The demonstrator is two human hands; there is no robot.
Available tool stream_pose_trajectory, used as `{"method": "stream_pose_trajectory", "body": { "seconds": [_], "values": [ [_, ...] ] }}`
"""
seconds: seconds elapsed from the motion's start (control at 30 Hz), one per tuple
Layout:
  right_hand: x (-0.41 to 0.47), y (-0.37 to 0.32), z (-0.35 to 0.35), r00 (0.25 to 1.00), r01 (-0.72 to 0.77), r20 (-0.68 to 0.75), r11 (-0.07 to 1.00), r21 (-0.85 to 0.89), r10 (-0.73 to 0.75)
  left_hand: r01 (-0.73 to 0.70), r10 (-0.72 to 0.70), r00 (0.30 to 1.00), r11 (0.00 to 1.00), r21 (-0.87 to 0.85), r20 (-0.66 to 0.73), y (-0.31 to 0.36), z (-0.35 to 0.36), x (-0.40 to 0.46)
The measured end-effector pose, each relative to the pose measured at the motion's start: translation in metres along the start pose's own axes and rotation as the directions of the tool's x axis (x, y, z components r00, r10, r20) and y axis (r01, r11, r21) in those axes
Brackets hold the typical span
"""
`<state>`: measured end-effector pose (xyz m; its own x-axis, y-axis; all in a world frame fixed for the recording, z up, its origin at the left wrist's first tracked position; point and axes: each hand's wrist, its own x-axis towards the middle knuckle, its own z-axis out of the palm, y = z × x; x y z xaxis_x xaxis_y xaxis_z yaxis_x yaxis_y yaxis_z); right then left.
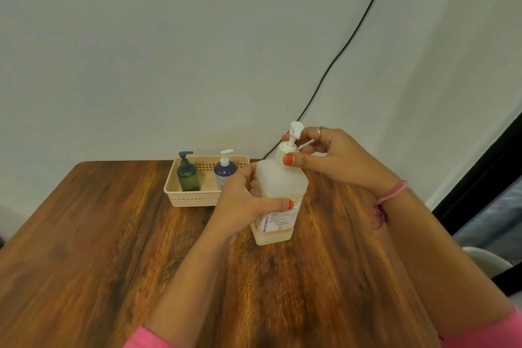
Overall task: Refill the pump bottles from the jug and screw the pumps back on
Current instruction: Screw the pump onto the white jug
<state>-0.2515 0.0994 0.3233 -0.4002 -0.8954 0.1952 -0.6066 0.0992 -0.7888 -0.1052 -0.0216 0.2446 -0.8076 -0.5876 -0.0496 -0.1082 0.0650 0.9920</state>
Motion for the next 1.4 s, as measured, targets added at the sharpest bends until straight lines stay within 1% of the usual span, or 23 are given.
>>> {"method": "stream_pose_trajectory", "body": {
  "seconds": [0.07, 0.17, 0.23, 0.33, 0.37, 0.4, 0.47, 0.53, 0.57, 0.63, 0.7, 0.77, 0.8, 0.87, 0.93, 0.97, 1.03, 1.1, 1.17, 1.23, 1.3, 1.33, 1.4],
  "values": [
    [-0.003, 0.005, -0.002, 0.999, -0.009, 0.054, 0.996, 0.085, 0.004, -0.001, 0.001, 1.000, 1.000, -0.009, 0.001, 0.000, 0.000, -0.001],
    [-0.006, 0.010, 0.000, 0.997, 0.004, 0.079, 0.994, 0.109, -0.012, -0.005, 0.005, 1.000, 1.000, -0.002, 0.010, 0.001, 0.000, -0.001],
    [-0.006, 0.010, 0.005, 0.999, 0.028, 0.030, 0.991, 0.129, -0.032, -0.008, 0.008, 1.000, 1.000, -0.002, 0.011, 0.001, 0.000, -0.001],
    [-0.005, 0.009, 0.014, 0.995, 0.022, -0.097, 0.988, 0.151, -0.007, -0.015, 0.015, 1.000, 1.000, 0.008, 0.014, 0.002, 0.000, -0.002],
    [-0.004, 0.010, 0.015, 0.993, 0.017, -0.118, 0.988, 0.151, 0.001, -0.020, 0.019, 1.000, 1.000, 0.014, 0.013, 0.002, 0.000, -0.002],
    [-0.004, 0.010, 0.015, 0.994, 0.005, -0.111, 0.987, 0.160, 0.013, -0.023, 0.023, 1.000, 1.000, 0.020, 0.014, 0.002, 0.001, -0.002],
    [-0.005, 0.011, 0.012, 1.000, -0.016, -0.018, 0.977, 0.213, 0.020, -0.022, 0.021, 1.000, 0.999, 0.031, 0.015, 0.002, 0.000, -0.002],
    [-0.008, 0.011, 0.009, 0.998, -0.013, 0.070, 0.967, 0.256, -0.005, -0.018, 0.018, 1.000, 0.999, 0.031, 0.016, 0.001, -0.001, -0.002],
    [-0.008, 0.011, 0.009, 0.997, 0.004, 0.076, 0.964, 0.266, -0.025, -0.019, 0.019, 1.000, 0.999, 0.028, 0.014, 0.001, -0.002, -0.002],
    [-0.008, 0.011, 0.014, 0.999, 0.035, 0.001, 0.956, 0.291, -0.037, -0.020, 0.020, 1.000, 0.999, 0.027, 0.009, 0.002, -0.002, -0.002],
    [-0.006, 0.011, 0.024, 0.993, 0.030, -0.119, 0.946, 0.323, 0.009, -0.029, 0.029, 1.000, 0.999, 0.031, 0.001, 0.002, -0.002, -0.002],
    [-0.005, 0.012, 0.033, 0.981, -0.008, -0.181, 0.951, 0.309, 0.067, -0.037, 0.038, 0.999, 0.999, 0.033, -0.015, 0.002, -0.003, -0.003],
    [-0.005, 0.012, 0.036, 0.982, -0.038, -0.166, 0.953, 0.301, 0.092, -0.038, 0.039, 0.999, 0.999, 0.029, -0.017, 0.001, -0.004, -0.004],
    [-0.006, 0.013, 0.037, 0.993, -0.102, -0.028, 0.938, 0.331, 0.118, -0.038, 0.038, 0.999, 0.999, 0.004, -0.009, -0.001, -0.005, -0.004],
    [-0.007, 0.012, 0.033, 0.991, -0.122, 0.100, 0.928, 0.351, 0.093, -0.032, 0.031, 0.999, 0.999, -0.026, -0.011, -0.002, -0.007, -0.003],
    [-0.007, 0.010, 0.031, 0.991, -0.103, 0.116, 0.929, 0.356, 0.065, -0.032, 0.031, 0.999, 0.999, -0.035, -0.016, -0.003, -0.007, -0.003],
    [-0.008, 0.006, 0.030, 0.997, -0.069, 0.051, 0.917, 0.392, 0.054, -0.036, 0.035, 0.999, 0.999, -0.037, -0.020, -0.003, -0.007, -0.001],
    [-0.007, 0.002, 0.037, 0.991, -0.076, -0.068, 0.889, 0.452, 0.119, -0.038, 0.038, 0.999, 0.999, -0.033, -0.014, -0.003, -0.006, -0.001],
    [-0.005, 0.003, 0.046, 0.972, -0.115, -0.127, 0.870, 0.479, 0.198, -0.041, 0.040, 0.999, 0.999, -0.022, -0.006, -0.003, -0.005, -0.001],
    [-0.004, 0.006, 0.049, 0.971, -0.164, -0.072, 0.857, 0.487, 0.227, -0.041, 0.041, 0.999, 0.999, -0.030, -0.006, -0.003, -0.004, 0.000],
    [-0.005, 0.006, 0.042, 0.979, -0.191, 0.035, 0.836, 0.514, 0.203, -0.036, 0.035, 0.999, 0.998, -0.048, -0.013, -0.003, -0.005, 0.000],
    [-0.007, 0.006, 0.039, 0.983, -0.181, 0.063, 0.824, 0.537, 0.175, -0.030, 0.030, 0.999, 0.998, -0.052, -0.017, -0.003, -0.006, 0.000],
    [-0.009, 0.005, 0.037, 0.991, -0.120, 0.023, 0.807, 0.578, 0.131, -0.029, 0.028, 0.999, 0.998, -0.058, -0.017, -0.002, -0.006, 0.001]
  ]
}}
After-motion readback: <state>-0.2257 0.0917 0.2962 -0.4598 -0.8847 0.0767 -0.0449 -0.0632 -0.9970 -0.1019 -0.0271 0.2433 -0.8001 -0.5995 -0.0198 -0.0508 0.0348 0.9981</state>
